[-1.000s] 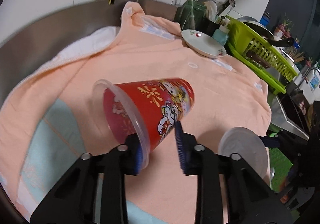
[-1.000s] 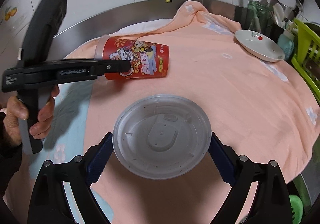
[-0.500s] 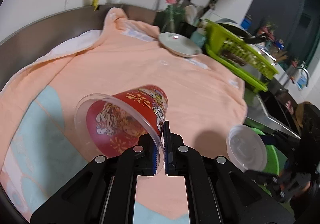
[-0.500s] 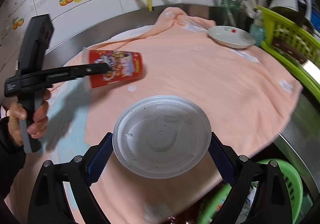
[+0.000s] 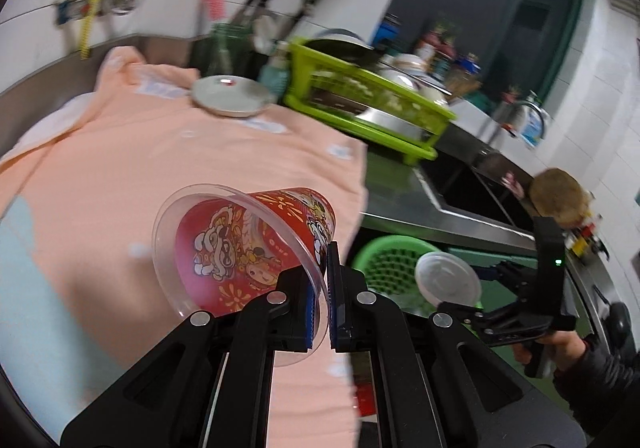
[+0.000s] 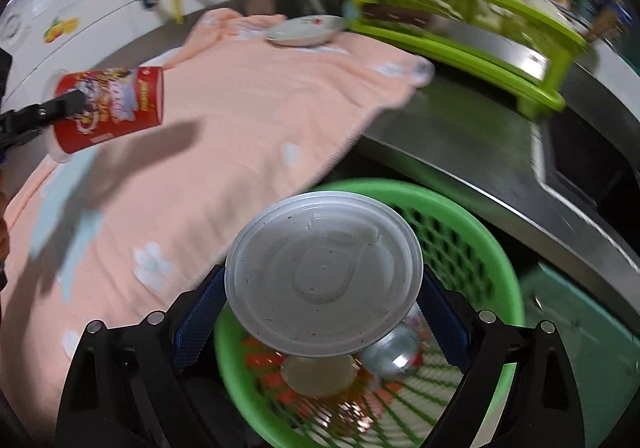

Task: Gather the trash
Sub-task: 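Carry the red cup and white lid over the basket and open both tools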

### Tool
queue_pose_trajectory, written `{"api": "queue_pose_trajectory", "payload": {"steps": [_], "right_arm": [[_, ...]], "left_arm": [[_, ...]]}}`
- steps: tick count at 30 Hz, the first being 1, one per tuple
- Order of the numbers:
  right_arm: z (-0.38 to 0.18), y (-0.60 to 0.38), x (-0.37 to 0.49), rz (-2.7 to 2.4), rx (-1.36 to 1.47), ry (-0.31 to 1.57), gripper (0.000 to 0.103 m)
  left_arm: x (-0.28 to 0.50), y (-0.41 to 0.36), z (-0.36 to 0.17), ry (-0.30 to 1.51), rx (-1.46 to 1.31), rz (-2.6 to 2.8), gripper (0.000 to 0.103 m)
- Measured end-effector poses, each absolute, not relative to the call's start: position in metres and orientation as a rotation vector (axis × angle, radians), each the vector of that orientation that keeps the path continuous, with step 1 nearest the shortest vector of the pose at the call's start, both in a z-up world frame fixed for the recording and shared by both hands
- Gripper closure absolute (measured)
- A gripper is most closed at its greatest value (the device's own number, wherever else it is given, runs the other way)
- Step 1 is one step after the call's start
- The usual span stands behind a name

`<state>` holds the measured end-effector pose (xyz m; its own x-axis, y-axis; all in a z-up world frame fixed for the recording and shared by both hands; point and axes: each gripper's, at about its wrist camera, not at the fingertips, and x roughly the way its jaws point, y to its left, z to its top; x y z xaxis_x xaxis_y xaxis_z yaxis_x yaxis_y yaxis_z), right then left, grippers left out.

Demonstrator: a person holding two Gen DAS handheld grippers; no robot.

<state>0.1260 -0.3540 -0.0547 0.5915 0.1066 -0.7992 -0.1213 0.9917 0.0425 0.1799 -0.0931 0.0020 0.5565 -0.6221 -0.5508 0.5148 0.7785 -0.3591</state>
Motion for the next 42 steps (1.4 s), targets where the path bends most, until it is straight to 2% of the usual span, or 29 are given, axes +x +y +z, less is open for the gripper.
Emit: {"api": "queue_pose_trajectory", "payload": {"steps": [14, 27, 30, 32, 34, 37, 42], "right_arm": [[-0.081, -0.432, 0.086, 0.032, 0.107, 0.976, 0.013], [-0.083, -0.443, 0.073, 0.068, 0.154, 0.948, 0.012], [-0.083, -0.442, 0.073, 0.076, 0.161, 0.944, 0.012], [-0.083, -0.441, 0.072, 0.077, 0.164, 0.943, 0.012], [-0.083, -0.441, 0.071, 0.08, 0.171, 0.94, 0.012], [-0.083, -0.44, 0.07, 0.083, 0.176, 0.938, 0.012], [-0.081, -0.434, 0.066, 0.087, 0.176, 0.93, 0.012]], "left_arm": [[0.158, -0.228, -0.021, 0.814, -0.089, -0.842, 0.099], [0.177, -0.293, -0.07, 0.959, -0.076, -0.85, 0.097], [0.18, -0.296, -0.08, 0.996, -0.083, -0.849, 0.087], [0.181, -0.294, -0.083, 0.999, -0.087, -0.837, 0.07], [0.181, -0.292, -0.085, 0.998, -0.099, -0.832, 0.063], [0.18, -0.289, -0.087, 1.005, -0.099, -0.827, 0.062], [0.176, -0.28, -0.082, 0.989, -0.105, -0.813, 0.053]]}}
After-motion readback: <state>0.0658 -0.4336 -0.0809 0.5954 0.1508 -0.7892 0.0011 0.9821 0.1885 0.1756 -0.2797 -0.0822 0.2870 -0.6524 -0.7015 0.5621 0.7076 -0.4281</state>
